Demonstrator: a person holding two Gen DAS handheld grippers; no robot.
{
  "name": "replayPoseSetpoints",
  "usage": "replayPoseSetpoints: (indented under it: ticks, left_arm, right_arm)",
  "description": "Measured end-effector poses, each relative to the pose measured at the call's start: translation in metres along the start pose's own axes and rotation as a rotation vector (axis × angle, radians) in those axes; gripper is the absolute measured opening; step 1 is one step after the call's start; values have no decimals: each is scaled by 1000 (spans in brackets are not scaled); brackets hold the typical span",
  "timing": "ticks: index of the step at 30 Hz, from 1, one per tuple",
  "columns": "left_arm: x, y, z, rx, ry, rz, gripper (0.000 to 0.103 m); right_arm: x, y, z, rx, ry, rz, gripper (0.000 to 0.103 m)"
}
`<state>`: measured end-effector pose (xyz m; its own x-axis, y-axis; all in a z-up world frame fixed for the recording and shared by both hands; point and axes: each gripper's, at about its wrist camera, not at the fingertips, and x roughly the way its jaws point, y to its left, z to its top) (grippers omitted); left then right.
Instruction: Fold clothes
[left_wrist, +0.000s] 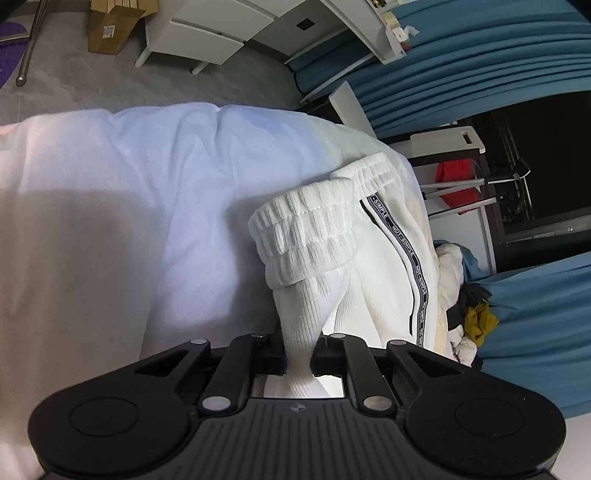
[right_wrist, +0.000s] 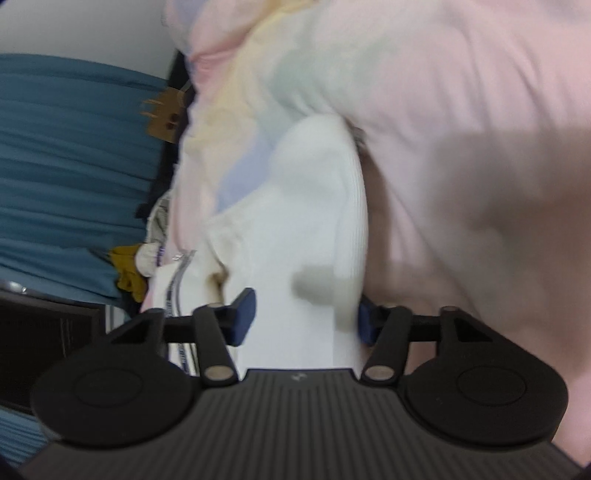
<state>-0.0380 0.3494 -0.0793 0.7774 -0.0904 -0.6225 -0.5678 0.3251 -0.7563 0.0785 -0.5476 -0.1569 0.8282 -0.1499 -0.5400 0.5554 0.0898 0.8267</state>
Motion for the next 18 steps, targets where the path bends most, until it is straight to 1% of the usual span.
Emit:
replayPoseSetpoints:
  ticks: [1, 2, 3, 5, 6, 8, 9, 10, 13, 14, 15, 16, 18]
  left_arm:
    - [1, -1, 0, 3, 3, -2, 12]
    - [1, -2, 0, 5, 5, -5, 12]
    - [2, -2, 0, 8, 8, -7, 13]
    - [3, -4, 0, 14, 13, -12, 19]
    - [4, -5, 0, 16, 16, -14, 24]
    - [5, -6, -1, 22, 21, -19, 29]
    - [6, -7, -1, 24, 24, -22, 37]
    - [7, -8, -1, 27, 27, -24, 39]
    - [8, -12, -3, 47, 24, -16, 39]
    - [9, -13, -4, 56, 21, -10, 38]
    - [9, -15, -5, 65, 18, -5, 27]
    - [9, -16, -6, 74, 16, 1, 7]
    - [6, -16, -4, 64, 3, -11, 7]
  right_arm:
    - [-1, 2, 0, -15, -9, -2, 32]
    - [-1, 4, 0, -30, -19, -16, 14]
    - [-1, 6, 0, -45, -28, -29, 10]
    - [-2, 9, -1, -71, -42, -52, 9]
    - [-2, 11, -1, -93, -49, -62, 8]
    - [-5, 20, -3, -146, -68, -67, 8]
    - [-6, 24, -4, -172, -81, -64, 8]
    - [-7, 30, -5, -198, -95, -58, 8]
    - [-14, 40, -6, -239, -134, -37, 8]
    - [-17, 42, -6, -239, -143, -29, 8]
    - [-19, 43, -6, -238, -150, -21, 8]
    - [-21, 44, -5, -240, -158, -15, 8]
    - [-27, 48, -5, -255, -176, -3, 8]
